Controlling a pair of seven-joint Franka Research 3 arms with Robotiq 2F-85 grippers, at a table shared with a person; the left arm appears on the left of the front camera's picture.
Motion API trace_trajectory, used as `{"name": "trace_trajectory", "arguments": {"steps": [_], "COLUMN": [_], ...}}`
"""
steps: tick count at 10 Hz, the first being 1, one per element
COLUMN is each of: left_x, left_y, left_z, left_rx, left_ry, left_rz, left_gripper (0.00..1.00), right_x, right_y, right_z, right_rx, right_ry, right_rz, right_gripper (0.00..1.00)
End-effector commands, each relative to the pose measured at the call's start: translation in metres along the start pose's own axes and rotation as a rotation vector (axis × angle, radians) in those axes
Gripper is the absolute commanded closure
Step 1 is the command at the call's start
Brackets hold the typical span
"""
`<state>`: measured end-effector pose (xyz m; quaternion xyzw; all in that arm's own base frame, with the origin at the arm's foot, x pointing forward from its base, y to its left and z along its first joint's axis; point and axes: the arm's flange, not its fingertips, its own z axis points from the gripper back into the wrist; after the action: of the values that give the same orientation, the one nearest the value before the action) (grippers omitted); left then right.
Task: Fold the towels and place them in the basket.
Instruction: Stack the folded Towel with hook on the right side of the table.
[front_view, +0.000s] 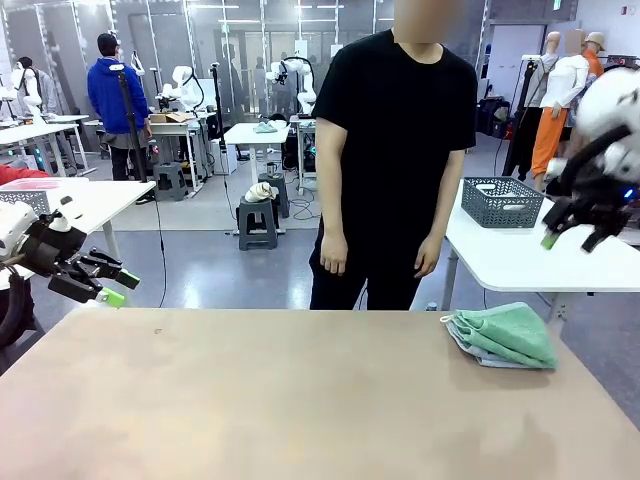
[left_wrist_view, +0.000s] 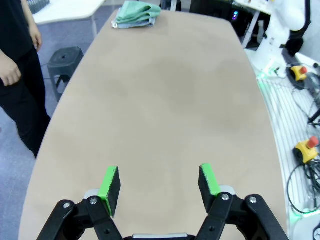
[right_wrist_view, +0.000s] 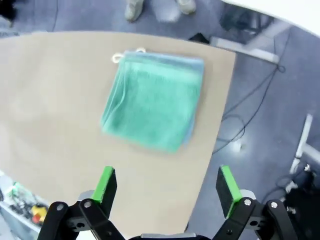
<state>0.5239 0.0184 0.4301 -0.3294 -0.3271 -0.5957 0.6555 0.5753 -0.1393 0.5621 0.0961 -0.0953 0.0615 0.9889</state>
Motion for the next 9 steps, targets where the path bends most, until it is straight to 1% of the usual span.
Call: {"name": "trace_trajectory", "arguments": {"steps": [1,2,3,5,6,8,9], "left_x": [0.001,0.001,0.001,0.001,0.001,0.001,0.001], "left_y": [-0.001,-0.001,-0.001,-0.001,-0.001,-0.001,-0.001], "left_z": [0.001,0.001,0.001,0.001,0.001,0.001,0.001], "left_rx": [0.002,0.002,0.002,0.002,0.002,0.002,0.002], "left_ry": [0.002,0.002,0.002,0.002,0.002,0.002,0.002], "left_rz": [-0.001,-0.001,-0.001,-0.001,-0.001,-0.001,-0.001], "left_gripper": [0.2,0.2,0.2,0.2,0.2,0.2,0.2], "right_x": [-0.049,-0.068,-0.085,-0.117,-0.126,-0.13,-0.125], "right_y": [0.052,0.075,0.094,0.125,0.136,0.148,0.15], "right_z": [0.07,0.114,0.146,0.182,0.187,0.184,0.176], "right_rx": [-0.046,-0.017,-0.006,0.057,0.048,0.034,-0.058], "right_ry": [0.018,-0.026,-0.078,-0.115,-0.156,-0.183,-0.189], "right_rz": [-0.089,-0.094,-0.089,-0.117,-0.132,-0.113,-0.094], "right_gripper": [0.0,0.0,0.0,0.0,0.0,0.0,0.0]}}
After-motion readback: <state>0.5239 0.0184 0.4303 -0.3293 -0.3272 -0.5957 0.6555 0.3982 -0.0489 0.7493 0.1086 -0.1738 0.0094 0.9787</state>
